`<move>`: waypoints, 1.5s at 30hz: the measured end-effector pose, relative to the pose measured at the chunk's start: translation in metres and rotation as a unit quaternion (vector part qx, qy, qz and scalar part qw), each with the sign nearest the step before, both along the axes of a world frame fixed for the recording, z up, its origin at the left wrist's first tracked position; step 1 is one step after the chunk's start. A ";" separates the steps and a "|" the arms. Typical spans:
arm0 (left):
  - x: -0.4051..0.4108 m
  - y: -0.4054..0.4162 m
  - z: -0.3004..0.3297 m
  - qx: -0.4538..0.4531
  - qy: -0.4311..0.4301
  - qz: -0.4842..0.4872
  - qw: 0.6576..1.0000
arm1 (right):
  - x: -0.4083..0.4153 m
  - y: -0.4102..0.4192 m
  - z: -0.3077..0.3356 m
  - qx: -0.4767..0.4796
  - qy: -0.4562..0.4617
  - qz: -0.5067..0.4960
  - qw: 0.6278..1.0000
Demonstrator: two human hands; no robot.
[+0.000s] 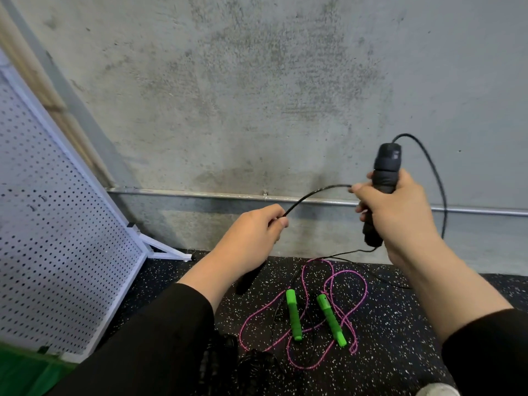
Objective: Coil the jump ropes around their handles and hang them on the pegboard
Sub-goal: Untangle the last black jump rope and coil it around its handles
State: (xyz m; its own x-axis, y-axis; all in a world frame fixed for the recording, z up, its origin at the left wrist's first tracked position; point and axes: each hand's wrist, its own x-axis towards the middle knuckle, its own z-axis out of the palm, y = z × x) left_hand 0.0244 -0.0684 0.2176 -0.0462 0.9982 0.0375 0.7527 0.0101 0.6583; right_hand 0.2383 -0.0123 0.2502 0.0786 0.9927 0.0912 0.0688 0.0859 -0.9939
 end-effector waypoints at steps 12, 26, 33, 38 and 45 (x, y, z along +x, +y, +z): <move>0.018 -0.001 0.005 0.039 -0.060 -0.038 0.997 | -0.037 -0.016 -0.022 0.051 -0.218 0.140 0.965; 0.003 0.003 -0.016 -0.086 0.019 -0.049 0.995 | -0.018 -0.024 0.025 0.036 0.038 0.166 0.985; 0.007 0.006 -0.012 -0.075 -0.068 -0.054 0.993 | -0.007 -0.023 0.036 -0.015 0.166 0.149 0.975; 0.018 0.002 -0.015 -0.104 -0.096 -0.095 0.985 | -0.001 -0.022 0.037 -0.042 0.207 0.146 0.967; 0.036 0.002 -0.001 -0.099 -0.254 0.006 0.962 | 0.018 -0.013 0.034 -0.131 0.130 0.131 0.974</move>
State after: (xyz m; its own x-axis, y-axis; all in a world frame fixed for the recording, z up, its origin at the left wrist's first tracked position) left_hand 0.0607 -0.0666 0.2166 -0.0193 0.9829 -0.1834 0.3329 0.1792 0.9258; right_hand 0.2562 -0.0249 0.2840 -0.1930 0.9685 -0.1576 -0.1774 -0.1925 -0.9651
